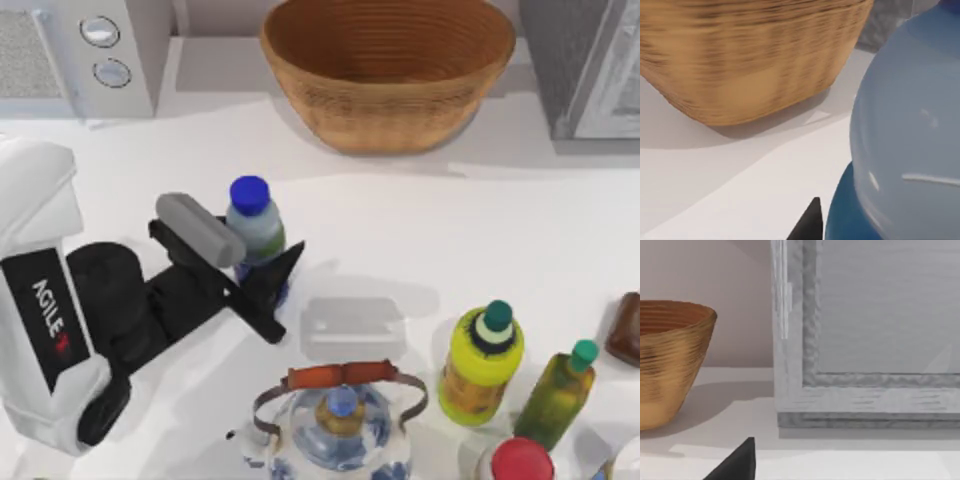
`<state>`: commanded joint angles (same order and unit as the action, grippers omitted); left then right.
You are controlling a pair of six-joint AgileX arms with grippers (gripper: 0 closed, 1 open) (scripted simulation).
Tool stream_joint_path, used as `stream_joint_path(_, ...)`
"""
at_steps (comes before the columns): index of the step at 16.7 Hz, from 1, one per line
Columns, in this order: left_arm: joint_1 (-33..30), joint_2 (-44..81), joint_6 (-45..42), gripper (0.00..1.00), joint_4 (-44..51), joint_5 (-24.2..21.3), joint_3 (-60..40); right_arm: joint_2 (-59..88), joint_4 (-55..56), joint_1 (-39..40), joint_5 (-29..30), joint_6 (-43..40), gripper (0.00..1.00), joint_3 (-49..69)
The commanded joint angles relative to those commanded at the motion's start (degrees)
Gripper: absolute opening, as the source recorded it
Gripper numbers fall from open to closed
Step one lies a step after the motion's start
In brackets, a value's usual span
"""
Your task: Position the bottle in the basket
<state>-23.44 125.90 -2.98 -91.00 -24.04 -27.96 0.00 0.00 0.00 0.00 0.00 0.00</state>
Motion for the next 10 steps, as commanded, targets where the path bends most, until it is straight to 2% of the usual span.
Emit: stream_joint_path(10,0.1,-0.1,-0.1,0.0,0.1,0.0,0.1,0.0,0.0,0.0,0.0,0.0,1.0,0.0)
